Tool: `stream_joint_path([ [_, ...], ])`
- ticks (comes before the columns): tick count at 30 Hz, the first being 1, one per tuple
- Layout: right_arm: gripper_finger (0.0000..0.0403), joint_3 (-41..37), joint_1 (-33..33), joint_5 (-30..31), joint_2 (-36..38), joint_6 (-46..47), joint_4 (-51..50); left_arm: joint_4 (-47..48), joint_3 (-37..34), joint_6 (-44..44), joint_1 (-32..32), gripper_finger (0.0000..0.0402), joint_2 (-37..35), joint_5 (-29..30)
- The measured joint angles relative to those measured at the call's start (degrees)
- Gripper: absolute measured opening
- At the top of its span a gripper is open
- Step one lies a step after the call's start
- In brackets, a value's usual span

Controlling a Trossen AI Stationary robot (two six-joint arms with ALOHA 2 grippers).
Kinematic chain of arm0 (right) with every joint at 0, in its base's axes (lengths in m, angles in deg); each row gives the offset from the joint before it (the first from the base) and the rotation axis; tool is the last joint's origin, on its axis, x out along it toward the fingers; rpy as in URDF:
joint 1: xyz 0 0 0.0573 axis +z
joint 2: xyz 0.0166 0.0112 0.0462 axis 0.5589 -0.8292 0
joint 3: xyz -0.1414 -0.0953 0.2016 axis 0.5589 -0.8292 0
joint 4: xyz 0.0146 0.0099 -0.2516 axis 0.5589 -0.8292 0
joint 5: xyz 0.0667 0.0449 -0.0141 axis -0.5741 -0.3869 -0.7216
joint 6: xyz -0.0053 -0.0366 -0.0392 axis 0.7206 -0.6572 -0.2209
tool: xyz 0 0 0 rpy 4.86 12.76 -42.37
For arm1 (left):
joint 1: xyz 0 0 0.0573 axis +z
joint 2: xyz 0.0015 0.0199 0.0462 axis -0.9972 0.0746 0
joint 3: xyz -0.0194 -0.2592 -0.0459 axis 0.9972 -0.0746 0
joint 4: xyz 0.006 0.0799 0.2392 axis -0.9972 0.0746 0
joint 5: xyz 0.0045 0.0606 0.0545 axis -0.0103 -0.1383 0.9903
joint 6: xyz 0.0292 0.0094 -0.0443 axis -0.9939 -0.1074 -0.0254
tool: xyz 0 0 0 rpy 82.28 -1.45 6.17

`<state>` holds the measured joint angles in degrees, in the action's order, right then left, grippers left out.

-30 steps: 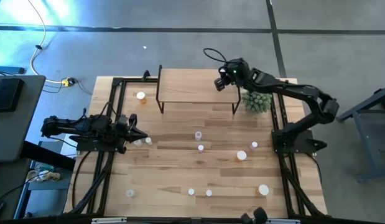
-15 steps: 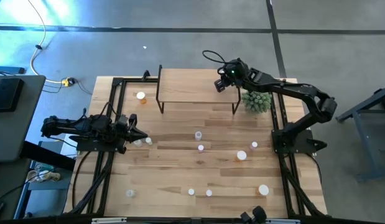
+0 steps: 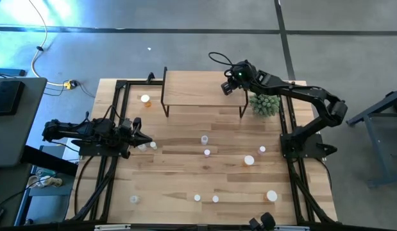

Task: Pick and place medicine bottles onto shelf by color
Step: Put the top right yellow pill bottle on the shelf

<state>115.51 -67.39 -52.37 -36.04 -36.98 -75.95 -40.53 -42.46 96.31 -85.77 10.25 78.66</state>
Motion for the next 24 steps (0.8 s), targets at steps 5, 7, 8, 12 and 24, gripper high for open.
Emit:
stream_joint_path([
  [5,0.0158,0.00,0.02,-0.01,0.00,-0.07,0.13,0.00,0.00,0.00,0.01,0.0001,0.00,0.00],
  [7,0.0168,0.00,0.02,-0.02,0.00,-0.09,0.31,0.00,0.00,0.00,0.01,0.0001,0.00,0.00],
  [8,0.0173,0.00,0.02,-0.02,0.00,-0.09,0.52,0.00,0.00,0.00,0.02,0.0001,0.00,0.00],
  [12,0.0183,0.00,0.02,-0.02,0.00,-0.09,0.92,0.00,0.00,0.00,0.02,0.0001,0.00,0.00],
  [24,0.0186,0.77,0.02,-0.17,0.15,-1.17,0.03,0.00,0.00,0.00,0.00,0.0001,0.00,0.00],
])
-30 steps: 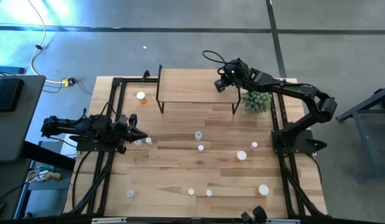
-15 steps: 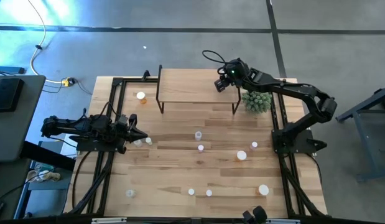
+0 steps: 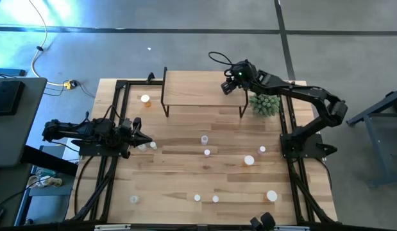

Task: Pick and place medicine bottles onto shelf by color
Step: Put the top right yellow pill bottle on the shelf, then put the top left transparent pill bottle on the shelf

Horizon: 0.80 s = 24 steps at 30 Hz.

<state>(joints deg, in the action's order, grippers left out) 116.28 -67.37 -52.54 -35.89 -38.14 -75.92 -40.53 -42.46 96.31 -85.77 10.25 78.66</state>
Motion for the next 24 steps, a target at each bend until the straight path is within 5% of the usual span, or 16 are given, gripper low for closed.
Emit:
stream_joint_path([
  [13,0.0186,11.88,0.43,-0.74,0.42,-1.32,-12.25,-0.02,0.00,-1.10,0.02,0.0012,0.00,0.17],
  [24,0.0186,17.96,4.94,-0.86,4.91,-1.54,-27.87,3.76,0.00,-1.81,0.00,0.0133,0.02,1.57],
])
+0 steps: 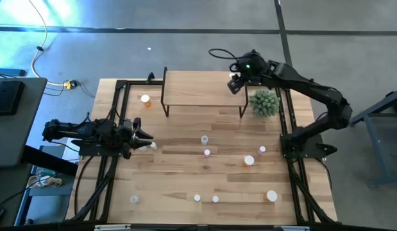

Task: Pick and place medicine bottles onto shelf by color
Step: Put the top left transparent pill bottle on the shelf

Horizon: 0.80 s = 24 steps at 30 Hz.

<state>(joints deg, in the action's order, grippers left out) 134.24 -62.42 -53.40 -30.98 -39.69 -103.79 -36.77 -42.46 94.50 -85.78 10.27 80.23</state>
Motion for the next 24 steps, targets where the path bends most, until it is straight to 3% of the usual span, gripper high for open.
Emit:
stream_joint_path([
  [10,0.0186,-3.49,14.01,7.16,7.84,5.77,-3.81,0.52,0.00,-1.46,0.02,0.0225,0.20,2.06],
  [18,0.0185,-16.99,25.90,14.65,14.15,13.50,1.92,-1.29,0.00,-6.75,0.00,0.0228,0.22,5.99],
  [24,0.0185,-27.00,33.75,17.07,16.60,15.89,14.26,-2.67,0.27,-10.53,0.00,0.0223,0.22,9.20],
])
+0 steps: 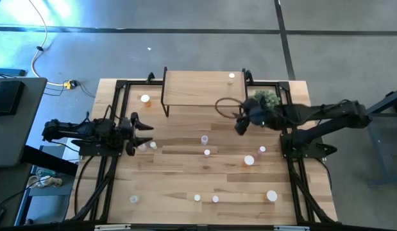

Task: Pick and place medicine bottles onto shelf by color
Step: Put the top left transparent pill bottle on the shelf

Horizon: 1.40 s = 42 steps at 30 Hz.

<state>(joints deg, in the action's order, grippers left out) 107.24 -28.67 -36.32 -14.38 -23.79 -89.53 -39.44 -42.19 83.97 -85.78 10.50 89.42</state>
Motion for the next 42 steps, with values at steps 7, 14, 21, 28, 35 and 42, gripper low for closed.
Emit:
stream_joint_path([
  [7,0.0185,-11.09,5.37,5.59,-0.03,-1.62,15.69,2.46,7.03,-0.31,0.00,0.0223,3.01,1.44],
  [14,0.0185,-14.45,4.11,5.17,-0.03,-1.15,19.18,8.42,16.37,2.67,0.02,0.0223,11.70,5.90],
  [21,0.0185,-14.44,3.71,3.70,-0.03,-1.30,21.36,22.27,27.74,7.46,0.00,0.0223,23.27,8.66],
  [28,0.0185,-14.42,3.73,3.37,-0.03,-1.30,20.99,43.47,36.07,11.95,0.00,0.0223,32.83,3.45],
  [35,0.0185,-14.40,3.71,3.29,-0.03,-1.28,20.99,50.19,34.82,17.11,-0.02,0.0223,38.53,2.26],
  [42,0.0185,-14.38,3.71,3.28,-0.03,-1.28,20.98,53.94,34.49,25.97,-0.18,0.0223,43.77,1.98],
])
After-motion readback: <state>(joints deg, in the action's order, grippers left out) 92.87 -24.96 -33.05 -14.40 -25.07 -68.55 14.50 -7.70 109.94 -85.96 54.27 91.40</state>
